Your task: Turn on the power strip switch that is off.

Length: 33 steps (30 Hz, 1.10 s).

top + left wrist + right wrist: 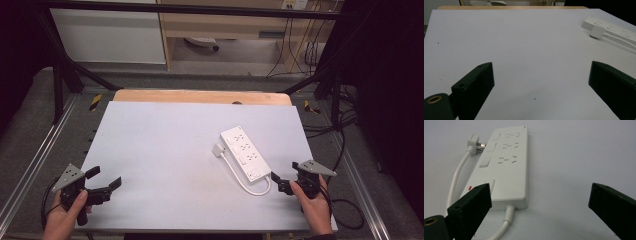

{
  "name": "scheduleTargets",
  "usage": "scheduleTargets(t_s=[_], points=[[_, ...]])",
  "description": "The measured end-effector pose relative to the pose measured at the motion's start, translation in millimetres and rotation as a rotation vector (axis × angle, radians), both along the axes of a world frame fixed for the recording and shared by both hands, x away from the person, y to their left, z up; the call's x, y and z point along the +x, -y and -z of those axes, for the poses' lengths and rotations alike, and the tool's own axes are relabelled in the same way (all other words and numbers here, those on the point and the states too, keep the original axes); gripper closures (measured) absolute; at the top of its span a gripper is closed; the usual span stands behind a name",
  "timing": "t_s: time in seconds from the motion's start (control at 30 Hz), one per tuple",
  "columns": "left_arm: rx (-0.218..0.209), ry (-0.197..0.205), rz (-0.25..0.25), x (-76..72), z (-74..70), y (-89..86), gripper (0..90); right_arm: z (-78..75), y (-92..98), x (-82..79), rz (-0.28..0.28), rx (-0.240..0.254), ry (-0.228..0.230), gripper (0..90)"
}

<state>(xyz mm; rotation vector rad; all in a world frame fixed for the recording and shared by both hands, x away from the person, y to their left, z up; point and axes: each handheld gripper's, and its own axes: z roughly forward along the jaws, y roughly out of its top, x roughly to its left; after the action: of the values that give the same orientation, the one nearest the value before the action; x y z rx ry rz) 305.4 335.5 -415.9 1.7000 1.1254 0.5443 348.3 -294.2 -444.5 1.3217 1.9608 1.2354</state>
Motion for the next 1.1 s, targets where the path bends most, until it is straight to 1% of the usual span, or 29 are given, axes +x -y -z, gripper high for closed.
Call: scheduleTargets(t_s=[0.13,0.3,0.33,0.5,0.57,0.7,0.97,1.03,1.1], points=[[0.005,-0.001,0.006,-0.1,-0.1,1.0,6.3,-0.2,-0.1,-0.4,0.002,-0.001,0.0,4.6],[0.01,-0.005,0.006,0.0,0.4,1.3,6.3,-2.1,0.5,-1.2,0.01,-0.005,0.014,3.8],[0.012,-0.007,0.006,-0.1,0.5,1.2,6.3,-2.6,0.2,-1.6,0.014,0.003,0.012,3.7],[0.017,-0.008,0.008,0.5,0.8,1.7,6.3,-3.9,1.4,-2.1,0.026,0.003,0.026,3.1],[0.02,-0.007,0.009,0.5,0.8,1.8,6.3,-4.5,1.3,-2.5,0.032,0.013,0.03,3.1],[0.021,-0.009,0.01,0.5,1.0,2.0,6.3,-5.0,1.8,-2.8,0.028,0.008,0.045,2.8],[0.024,-0.01,0.013,0.6,1.2,2.4,6.3,-6.6,2.2,-4.2,0.029,0.015,0.063,2.9],[0.025,-0.011,0.015,0.6,1.2,2.4,6.3,-7.2,2.6,-4.4,0.028,0.024,0.059,2.9],[0.024,-0.011,0.016,0.6,1.3,2.6,6.3,-7.7,3.5,-4.6,0.017,0.026,0.044,2.6]])
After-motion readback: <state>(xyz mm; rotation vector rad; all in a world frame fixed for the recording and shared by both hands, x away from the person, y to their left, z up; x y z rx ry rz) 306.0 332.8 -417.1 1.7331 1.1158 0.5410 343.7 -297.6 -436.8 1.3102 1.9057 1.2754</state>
